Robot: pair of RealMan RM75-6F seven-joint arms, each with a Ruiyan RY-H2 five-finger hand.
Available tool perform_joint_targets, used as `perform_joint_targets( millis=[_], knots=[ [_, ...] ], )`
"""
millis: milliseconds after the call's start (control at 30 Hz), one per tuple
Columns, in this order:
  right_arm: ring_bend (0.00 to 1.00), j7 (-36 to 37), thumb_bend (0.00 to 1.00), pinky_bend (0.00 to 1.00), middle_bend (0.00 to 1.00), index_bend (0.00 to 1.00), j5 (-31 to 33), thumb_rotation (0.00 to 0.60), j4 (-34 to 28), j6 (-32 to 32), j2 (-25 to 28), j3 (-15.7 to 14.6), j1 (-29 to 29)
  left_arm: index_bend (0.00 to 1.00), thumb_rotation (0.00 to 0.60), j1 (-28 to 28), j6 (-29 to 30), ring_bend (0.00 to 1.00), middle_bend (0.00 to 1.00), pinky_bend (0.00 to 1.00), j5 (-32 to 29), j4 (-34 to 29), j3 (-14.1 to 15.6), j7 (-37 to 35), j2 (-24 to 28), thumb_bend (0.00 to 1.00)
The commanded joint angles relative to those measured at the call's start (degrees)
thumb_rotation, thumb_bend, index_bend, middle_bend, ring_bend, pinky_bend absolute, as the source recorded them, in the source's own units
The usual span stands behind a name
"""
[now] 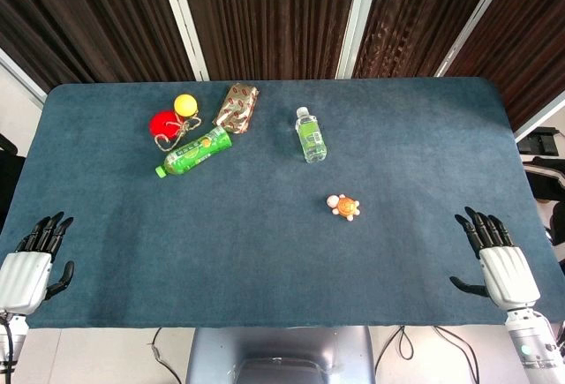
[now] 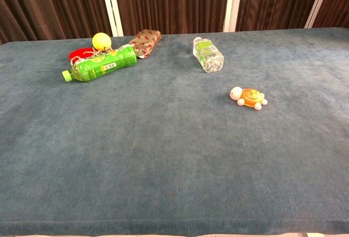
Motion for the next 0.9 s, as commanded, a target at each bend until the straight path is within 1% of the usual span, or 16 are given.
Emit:
perform_joint_targets(
  millis=[33,100,167,267,400,467,567,667,733,900],
  knots=[
    [0.00,1.11,0.02,0.08,0.00,0.02,-1.15,0.600,1.03,1.13,-0.89,0.58,0.33,0.09,0.600,0.03,0.06,0.03,0.00,0.24,-0.25,-0.34,-0.07,0.29,0.09,0.47],
    [0.00,1.65,0.03,0.11,0.00,0.03,-1.85,0.600,1.84,1.70,-1.47,0.96,0.67,0.10,0.600,0.11,0.15,0.04,0.00,0.24,-0.29,-0.72,0.01,0.45,0.18,0.47],
    [0.05,1.71,0.06,0.15,0.00,0.05,-2.44,0.600,2.94,2.37,-2.33,1.51,1.08,0.11,0.600,0.22,0.29,0.04,0.00,0.24,-0.17,-1.02,0.16,0.56,0.30,0.47],
    [0.18,1.11,0.08,0.25,0.03,0.09,-3.35,0.600,4.25,3.00,-3.42,2.37,1.99,0.12,0.600,0.22,0.71,0.04,0.00,0.24,0.74,-0.87,0.43,0.37,0.30,0.47],
    [0.52,-1.75,0.11,0.52,0.17,0.20,-3.77,0.600,5.07,2.54,-4.41,4.11,4.03,0.13,0.600,0.04,0.27,0.04,0.00,0.25,0.87,-1.01,0.66,0.22,0.63,0.47],
    [0.69,-3.44,0.14,0.68,0.23,0.26,-3.41,0.600,5.40,0.62,-5.00,5.07,5.89,0.13,0.600,0.22,0.41,0.04,0.00,0.25,0.75,-1.27,0.75,0.24,0.74,0.47],
    [0.84,-5.01,0.18,0.87,0.28,0.33,-1.04,0.600,3.78,-5.31,-4.79,6.05,9.13,0.14,0.600,0.25,0.63,0.06,0.00,0.25,1.16,-1.45,0.90,0.08,0.83,0.47],
    [0.91,-4.98,0.22,0.95,0.32,0.37,2.45,0.600,2.01,-12.17,-4.61,7.25,12.75,0.15,0.600,0.28,0.60,0.07,0.00,0.25,1.36,-1.47,1.13,0.33,0.89,0.47],
    [0.95,-4.97,0.27,0.99,0.35,0.39,4.64,0.600,2.03,-15.97,-5.27,8.17,15.12,0.15,0.600,0.26,0.33,0.07,0.00,0.25,1.31,-1.69,1.29,0.61,1.03,0.47],
    [0.99,-4.80,0.36,1.00,0.40,0.45,7.22,0.600,5.50,-20.33,-9.36,9.99,19.58,0.16,0.600,0.17,-0.24,0.07,0.00,0.25,0.84,-2.05,1.39,1.21,1.12,0.47]
  ],
)
